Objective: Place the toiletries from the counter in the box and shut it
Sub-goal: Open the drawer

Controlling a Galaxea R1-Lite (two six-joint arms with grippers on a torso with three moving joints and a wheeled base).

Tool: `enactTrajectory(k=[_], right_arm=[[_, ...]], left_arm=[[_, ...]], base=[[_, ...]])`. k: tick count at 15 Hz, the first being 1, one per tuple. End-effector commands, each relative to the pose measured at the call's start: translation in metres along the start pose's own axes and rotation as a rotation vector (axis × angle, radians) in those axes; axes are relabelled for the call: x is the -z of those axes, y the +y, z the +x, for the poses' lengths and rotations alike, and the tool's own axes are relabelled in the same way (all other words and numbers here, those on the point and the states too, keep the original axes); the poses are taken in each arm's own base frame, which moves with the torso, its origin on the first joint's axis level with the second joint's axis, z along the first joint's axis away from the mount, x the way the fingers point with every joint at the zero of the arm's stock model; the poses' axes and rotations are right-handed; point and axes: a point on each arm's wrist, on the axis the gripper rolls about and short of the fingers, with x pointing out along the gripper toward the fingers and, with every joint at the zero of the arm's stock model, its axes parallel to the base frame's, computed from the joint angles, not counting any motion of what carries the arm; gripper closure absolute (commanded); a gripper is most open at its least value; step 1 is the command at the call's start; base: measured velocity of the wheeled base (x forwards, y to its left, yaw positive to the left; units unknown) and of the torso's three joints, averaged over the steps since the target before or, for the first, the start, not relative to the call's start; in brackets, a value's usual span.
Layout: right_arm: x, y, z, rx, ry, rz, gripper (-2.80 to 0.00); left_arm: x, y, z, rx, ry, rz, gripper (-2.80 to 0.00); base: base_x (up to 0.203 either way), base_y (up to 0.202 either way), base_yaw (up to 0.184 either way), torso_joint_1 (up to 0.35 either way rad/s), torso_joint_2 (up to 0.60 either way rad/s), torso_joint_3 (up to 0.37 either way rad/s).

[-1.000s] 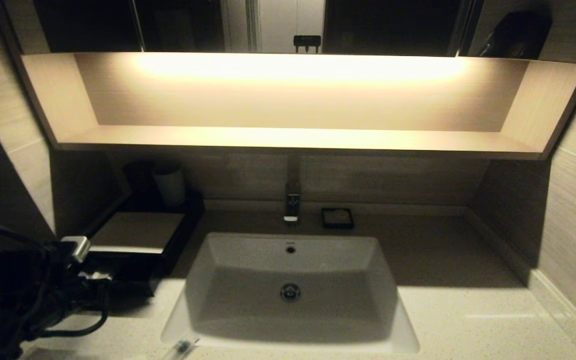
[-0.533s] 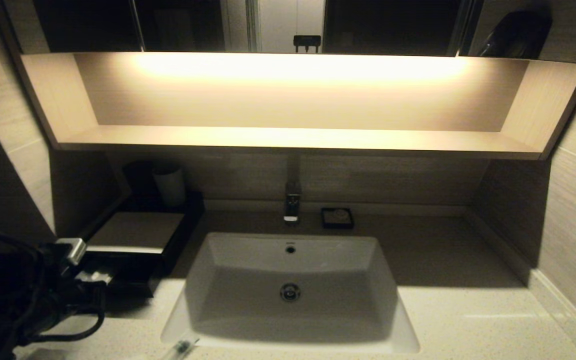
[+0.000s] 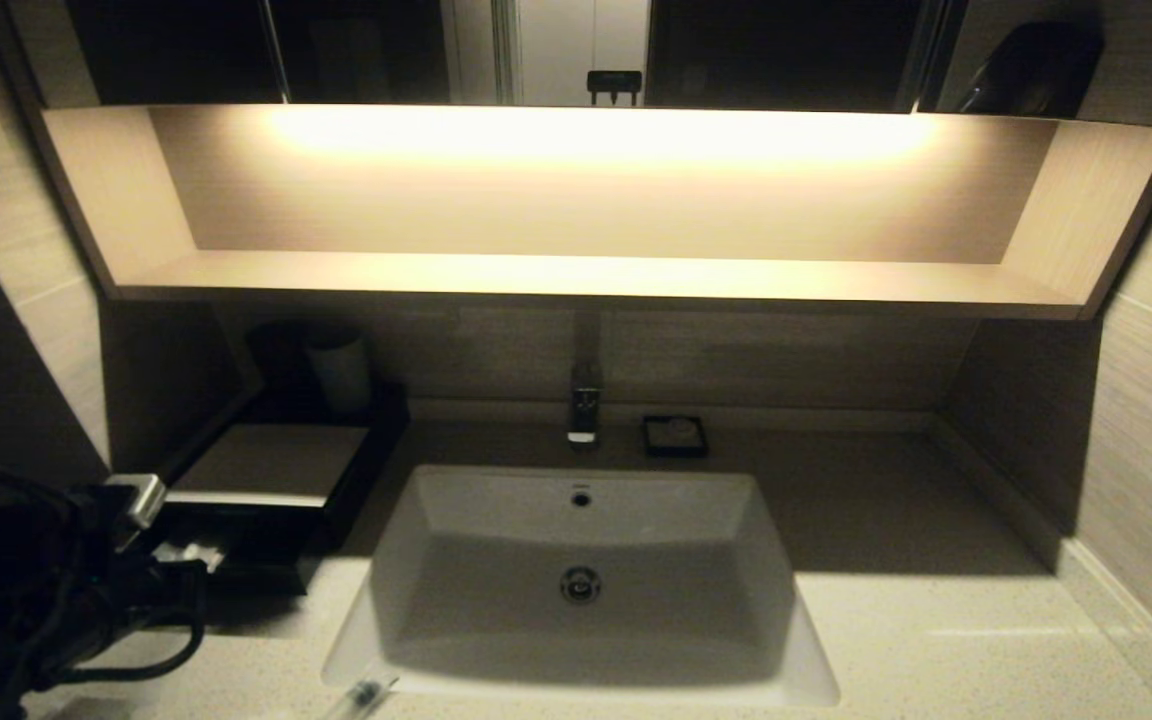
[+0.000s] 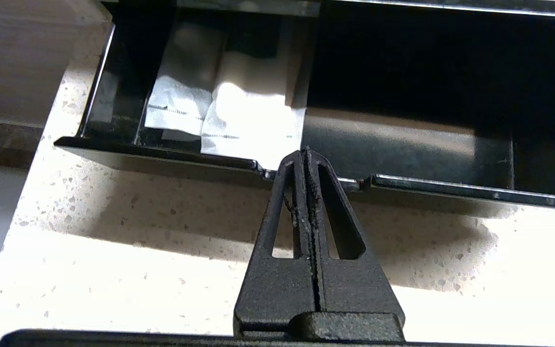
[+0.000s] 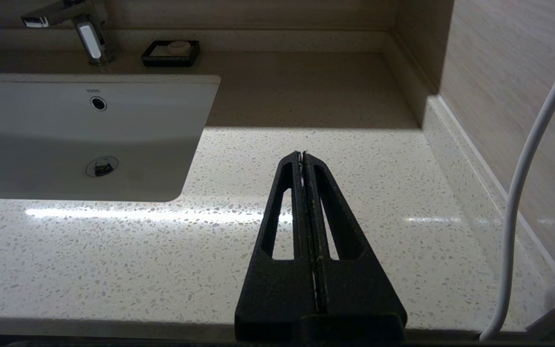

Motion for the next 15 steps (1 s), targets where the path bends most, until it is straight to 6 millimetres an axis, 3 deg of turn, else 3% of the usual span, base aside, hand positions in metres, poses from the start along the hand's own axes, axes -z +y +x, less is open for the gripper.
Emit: enactTrajectory(k=[1, 15], right_arm=[[0.000, 0.000, 0.000, 0.000, 0.000, 0.000, 0.00], [0.000, 0.000, 0.000, 0.000, 0.000, 0.000, 0.00]], left_arm=[[-0.003, 0.001, 0.005, 0.001, -0.008, 0.001, 0.00], [-0.020, 0.002, 0.026, 0.027, 0.052, -0.008, 0.00]], base=[[0.000, 0.000, 0.000, 0.000, 0.00, 0.000], [0.000, 0.000, 0.000, 0.000, 0.00, 0.000]])
